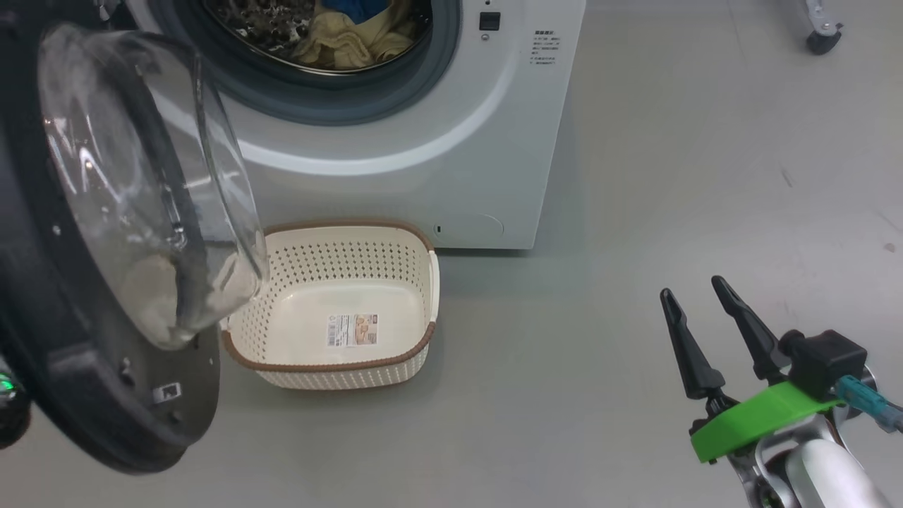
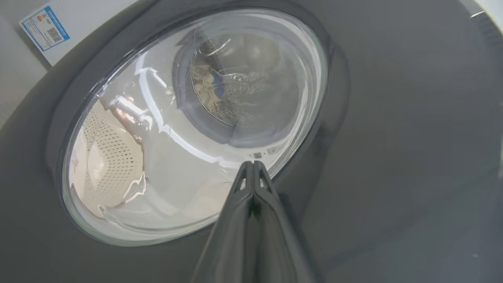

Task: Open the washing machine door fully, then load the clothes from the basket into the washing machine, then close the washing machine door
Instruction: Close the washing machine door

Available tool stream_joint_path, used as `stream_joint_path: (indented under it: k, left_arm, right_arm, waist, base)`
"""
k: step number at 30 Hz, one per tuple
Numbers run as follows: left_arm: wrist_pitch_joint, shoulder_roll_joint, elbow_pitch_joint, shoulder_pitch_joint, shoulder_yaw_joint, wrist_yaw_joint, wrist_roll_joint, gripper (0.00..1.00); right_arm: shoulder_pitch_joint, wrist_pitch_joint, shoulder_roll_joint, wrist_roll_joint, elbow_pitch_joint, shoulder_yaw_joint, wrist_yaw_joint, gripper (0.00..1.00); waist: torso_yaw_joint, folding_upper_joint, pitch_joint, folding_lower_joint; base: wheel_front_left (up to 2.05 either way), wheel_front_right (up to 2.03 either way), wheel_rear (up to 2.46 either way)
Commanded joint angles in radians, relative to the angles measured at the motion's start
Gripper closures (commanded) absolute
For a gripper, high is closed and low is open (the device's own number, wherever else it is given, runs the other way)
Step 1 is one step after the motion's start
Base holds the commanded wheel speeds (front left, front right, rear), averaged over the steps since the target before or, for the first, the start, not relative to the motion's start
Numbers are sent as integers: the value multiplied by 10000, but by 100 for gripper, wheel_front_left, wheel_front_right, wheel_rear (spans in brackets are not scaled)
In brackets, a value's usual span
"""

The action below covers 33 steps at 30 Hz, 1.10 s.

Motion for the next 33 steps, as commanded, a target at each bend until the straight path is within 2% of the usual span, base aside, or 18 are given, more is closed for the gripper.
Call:
stream_joint_path:
  k: [1, 14, 17, 33]
  left_arm:
    - [-44, 330, -342, -282, 251, -104, 95, 100]
    - [-1301, -954, 172, -601, -519, -328, 921, 100]
    - [-1448, -1212, 265, -792, -570, -366, 803, 100]
    - [-2102, -2003, 237, -1727, -1194, -412, 739, 100]
  right_arm:
    - [-22, -105, -86, 63, -273, 140, -29, 0]
    - [241, -106, -114, 102, -301, 83, -29, 0]
    - [259, -106, -131, 99, -306, 113, -29, 0]
    - [2, -106, -48, 86, -416, 79, -29, 0]
  waist:
    - [-88, -1, -97, 0]
    - [-725, -1, -313, 0]
    - [-848, -1, -296, 0]
    - [-1460, -1, 244, 0]
  base:
    - [0, 0, 0]
    - [0, 0, 0]
    - [0, 0, 0]
    - [0, 0, 0]
